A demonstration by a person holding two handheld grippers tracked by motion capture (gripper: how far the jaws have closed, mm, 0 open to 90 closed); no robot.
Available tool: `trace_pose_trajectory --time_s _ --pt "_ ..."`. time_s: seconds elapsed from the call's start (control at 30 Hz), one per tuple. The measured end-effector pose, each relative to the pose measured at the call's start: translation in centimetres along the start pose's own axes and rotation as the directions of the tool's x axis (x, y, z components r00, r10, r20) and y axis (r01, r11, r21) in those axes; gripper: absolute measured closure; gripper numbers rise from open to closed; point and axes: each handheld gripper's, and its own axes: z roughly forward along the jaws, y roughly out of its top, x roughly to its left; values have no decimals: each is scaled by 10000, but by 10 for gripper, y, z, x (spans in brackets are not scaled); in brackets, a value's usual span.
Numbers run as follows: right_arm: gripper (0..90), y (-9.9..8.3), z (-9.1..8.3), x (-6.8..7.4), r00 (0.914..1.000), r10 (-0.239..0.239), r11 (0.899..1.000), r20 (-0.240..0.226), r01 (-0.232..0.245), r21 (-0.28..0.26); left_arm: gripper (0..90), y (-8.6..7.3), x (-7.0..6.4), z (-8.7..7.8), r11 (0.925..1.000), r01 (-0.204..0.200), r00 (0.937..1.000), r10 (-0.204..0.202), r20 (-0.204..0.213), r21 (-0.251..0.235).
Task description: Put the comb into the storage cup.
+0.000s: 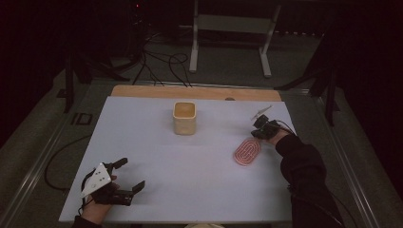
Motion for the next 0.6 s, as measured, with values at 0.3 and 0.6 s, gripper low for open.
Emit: trace_pose_trajectory --time_s 0.3,0.6 --pt "900 -14 -6 -11 9992 190 9996 338 -197 214 2 0 0 0 10000 -26 10000 26 -6 23" --pt "900 -27 -11 -11 9991 205 9983 384 -225 529 2 0 0 0 10000 -2 10000 2 -10 -4"
